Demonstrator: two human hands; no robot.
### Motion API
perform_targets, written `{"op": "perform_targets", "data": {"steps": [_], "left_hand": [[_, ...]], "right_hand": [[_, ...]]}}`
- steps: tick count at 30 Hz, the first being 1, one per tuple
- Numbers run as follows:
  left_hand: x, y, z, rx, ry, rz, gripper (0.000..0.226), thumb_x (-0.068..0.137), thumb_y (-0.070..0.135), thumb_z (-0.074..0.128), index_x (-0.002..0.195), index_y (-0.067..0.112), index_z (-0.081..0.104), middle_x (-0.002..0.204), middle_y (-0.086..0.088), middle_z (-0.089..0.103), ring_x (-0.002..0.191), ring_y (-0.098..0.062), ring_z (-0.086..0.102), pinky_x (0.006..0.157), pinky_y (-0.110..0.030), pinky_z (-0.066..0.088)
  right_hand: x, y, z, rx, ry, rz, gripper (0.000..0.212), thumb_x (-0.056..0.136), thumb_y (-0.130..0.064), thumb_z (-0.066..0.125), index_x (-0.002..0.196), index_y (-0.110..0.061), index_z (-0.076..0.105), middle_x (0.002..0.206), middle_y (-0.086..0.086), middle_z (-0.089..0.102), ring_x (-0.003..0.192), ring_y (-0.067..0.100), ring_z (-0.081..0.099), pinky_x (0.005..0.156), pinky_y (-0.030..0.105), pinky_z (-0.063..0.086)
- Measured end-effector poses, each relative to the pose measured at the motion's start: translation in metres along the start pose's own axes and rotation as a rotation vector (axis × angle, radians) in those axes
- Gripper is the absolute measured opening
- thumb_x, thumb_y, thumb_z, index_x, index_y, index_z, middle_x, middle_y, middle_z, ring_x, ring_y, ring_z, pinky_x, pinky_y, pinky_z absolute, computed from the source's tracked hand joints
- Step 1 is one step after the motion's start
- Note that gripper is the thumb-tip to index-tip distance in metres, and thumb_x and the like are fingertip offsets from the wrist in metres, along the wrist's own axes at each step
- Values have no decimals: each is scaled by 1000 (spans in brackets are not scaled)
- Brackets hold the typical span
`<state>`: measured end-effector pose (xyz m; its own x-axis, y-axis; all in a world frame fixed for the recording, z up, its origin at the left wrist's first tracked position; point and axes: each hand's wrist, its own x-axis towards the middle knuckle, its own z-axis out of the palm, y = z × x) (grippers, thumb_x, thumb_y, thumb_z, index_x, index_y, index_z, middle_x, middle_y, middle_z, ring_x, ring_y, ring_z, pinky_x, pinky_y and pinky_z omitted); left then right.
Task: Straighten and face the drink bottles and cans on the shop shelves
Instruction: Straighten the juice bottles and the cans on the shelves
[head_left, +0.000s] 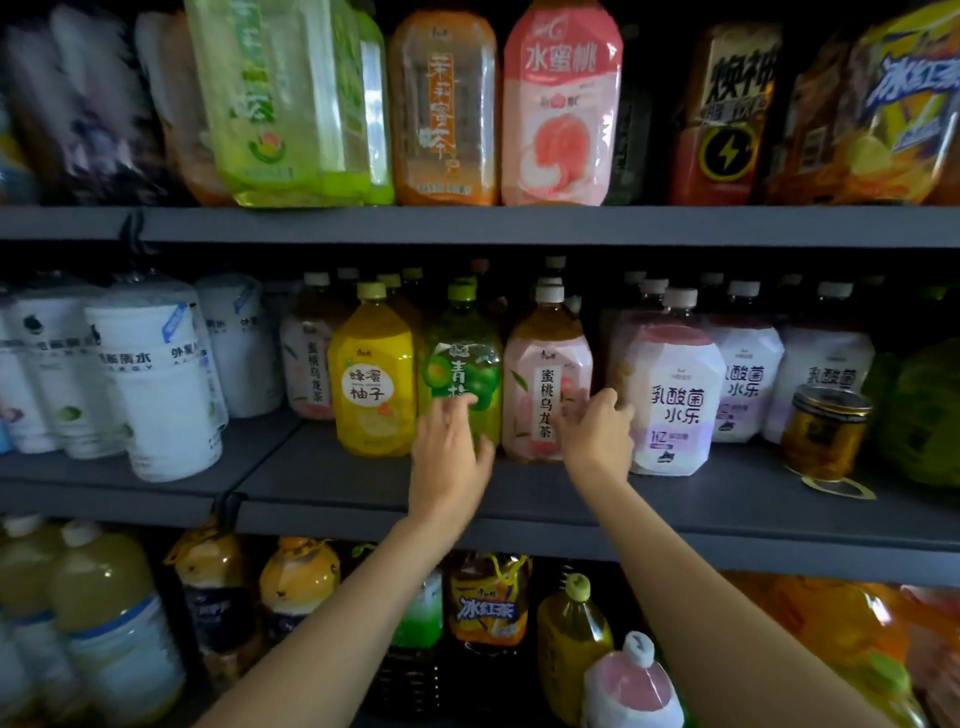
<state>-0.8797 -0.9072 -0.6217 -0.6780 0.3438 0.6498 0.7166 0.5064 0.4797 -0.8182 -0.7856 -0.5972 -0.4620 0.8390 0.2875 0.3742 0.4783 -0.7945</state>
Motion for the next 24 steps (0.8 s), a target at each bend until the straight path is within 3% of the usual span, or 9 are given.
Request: {"op": "perform_targets", "data": {"steps": [3,6,8,11,14,17,19,22,24], "left_hand": [[6,-25,-16,62,9,-181,59,91,16,53,144,16,28,150,-13,16,138,-29,18,108,-37,31],[14,-31,-16,167,-221,-268,72,92,20,53,150,20,9,153,-18,-20,142,-39,-9,116,-45,14],[19,-30,-13,193,-295,-273,75,92,22,54,150,20,7,150,-22,-27,140,-44,-14,116,-48,13],[19,-30,-18,235,-301,-267,74,91,24,55,149,22,9,152,-20,-22,141,-42,-7,116,-47,13],[5,-19,-26,210,-98,-238,66,88,22,58,145,17,24,154,-14,5,139,-36,15,111,-47,20],[-15,15,-14,169,-24,19,55,82,13,62,134,11,42,142,-15,30,129,-33,32,103,-44,29],[-22,41,1,155,-48,184,53,75,9,66,126,8,50,134,-19,41,121,-38,42,96,-48,37],[-25,79,20,80,-96,282,53,75,8,63,126,9,50,136,-18,40,123,-39,39,97,-51,35],[-25,102,31,25,-122,340,52,77,7,59,128,9,49,138,-17,38,126,-38,36,101,-51,32]], "right_hand": [[-23,-6,20,-89,34,-199,35,92,-12,51,126,-10,41,130,13,33,98,40,55,67,37,39],[-38,-3,35,-213,49,-359,54,90,-4,49,139,-23,36,146,10,18,117,34,46,65,34,42],[-40,-2,37,-297,18,-354,65,88,-1,50,144,-26,27,149,10,10,123,33,40,68,33,43],[-38,-4,29,-339,-42,-378,68,87,0,51,145,-23,25,146,10,15,120,32,44,74,33,45],[-32,-5,7,-166,-131,-364,58,85,1,51,138,-21,42,142,9,27,117,32,48,84,35,44],[-22,3,-25,-50,133,-324,45,83,4,51,127,-7,51,136,15,32,121,34,40,92,36,41],[-13,16,-46,7,285,-152,39,82,5,48,121,-2,50,136,19,29,120,37,34,93,38,36],[1,44,-75,119,306,123,37,85,4,45,121,-3,42,141,19,20,123,39,26,95,44,34],[6,63,-91,71,336,170,38,85,3,46,123,-3,39,143,19,18,124,40,26,98,46,33]]}}
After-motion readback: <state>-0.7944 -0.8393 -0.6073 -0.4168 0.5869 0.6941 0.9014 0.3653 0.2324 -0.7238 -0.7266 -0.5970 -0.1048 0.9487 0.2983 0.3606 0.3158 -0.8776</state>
